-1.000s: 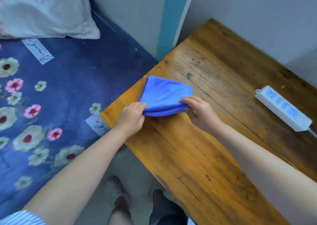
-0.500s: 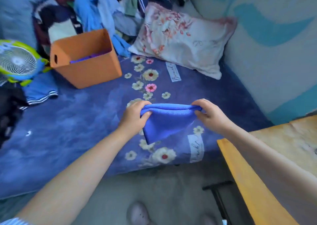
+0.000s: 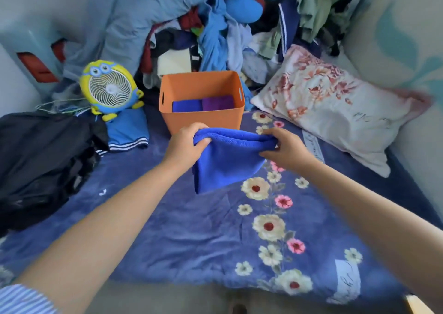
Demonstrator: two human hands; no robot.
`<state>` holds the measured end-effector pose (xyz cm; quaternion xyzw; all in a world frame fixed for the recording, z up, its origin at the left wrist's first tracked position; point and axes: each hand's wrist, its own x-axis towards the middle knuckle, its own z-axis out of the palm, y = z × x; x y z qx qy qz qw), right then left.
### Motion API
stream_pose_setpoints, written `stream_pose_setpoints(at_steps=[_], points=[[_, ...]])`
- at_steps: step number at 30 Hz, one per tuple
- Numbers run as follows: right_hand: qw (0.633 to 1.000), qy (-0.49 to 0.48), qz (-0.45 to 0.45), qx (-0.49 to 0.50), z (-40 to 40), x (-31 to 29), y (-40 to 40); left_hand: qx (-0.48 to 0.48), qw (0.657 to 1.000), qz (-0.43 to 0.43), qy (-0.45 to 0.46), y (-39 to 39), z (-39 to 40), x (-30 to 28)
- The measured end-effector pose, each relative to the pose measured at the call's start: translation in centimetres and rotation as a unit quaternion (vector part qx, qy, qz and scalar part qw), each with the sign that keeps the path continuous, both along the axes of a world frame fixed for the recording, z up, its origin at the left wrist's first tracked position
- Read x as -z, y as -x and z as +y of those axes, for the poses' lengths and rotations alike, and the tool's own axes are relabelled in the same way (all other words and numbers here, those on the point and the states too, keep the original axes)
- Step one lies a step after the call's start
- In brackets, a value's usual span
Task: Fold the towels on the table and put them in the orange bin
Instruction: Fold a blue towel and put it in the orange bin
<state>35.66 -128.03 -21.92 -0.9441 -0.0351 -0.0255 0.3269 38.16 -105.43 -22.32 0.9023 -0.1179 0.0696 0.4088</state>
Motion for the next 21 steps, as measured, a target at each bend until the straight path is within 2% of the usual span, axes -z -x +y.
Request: stream_pose_setpoints(at_steps=[3, 5, 7, 9, 13, 17, 21], points=[[1.0, 0.018, -0.019, -0.01, 2.0, 0.3, -4.8, -0.017, 0.999, -0.007, -0.044, -4.6, 1.9, 0.4], [0.999, 0.001, -0.033, -0.021, 3.1, 0.5, -9.5, -0.042, 0.994, -0.013, -0.097, -8.7, 3.3, 0.8], [0.999, -0.007, -0.025, -0.03, 3.4, 0.3, -11.9, -0.045, 0.993, 0.003, -0.109, -10.7, 3.9, 1.1], [0.999, -0.021, -0.023, -0.044, 3.6, 0.2, -16.2, -0.057, 0.996, 0.024, -0.069, -14.6, 4.4, 1.1], [0.997, -0.034, -0.053, -0.048, 4.9, -0.5, -24.4, -0.151, 0.986, 0.059, 0.03, -21.9, 4.7, 0.8], [0.994, -0.044, -0.087, -0.038, 6.7, 0.3, -32.1, -0.189, 0.978, 0.052, 0.07, -29.4, 5.5, 1.4], [0.994, -0.078, -0.075, -0.018, 8.6, 2.8, -38.5, -0.199, 0.976, 0.052, 0.079, -36.1, 6.6, 3.5]])
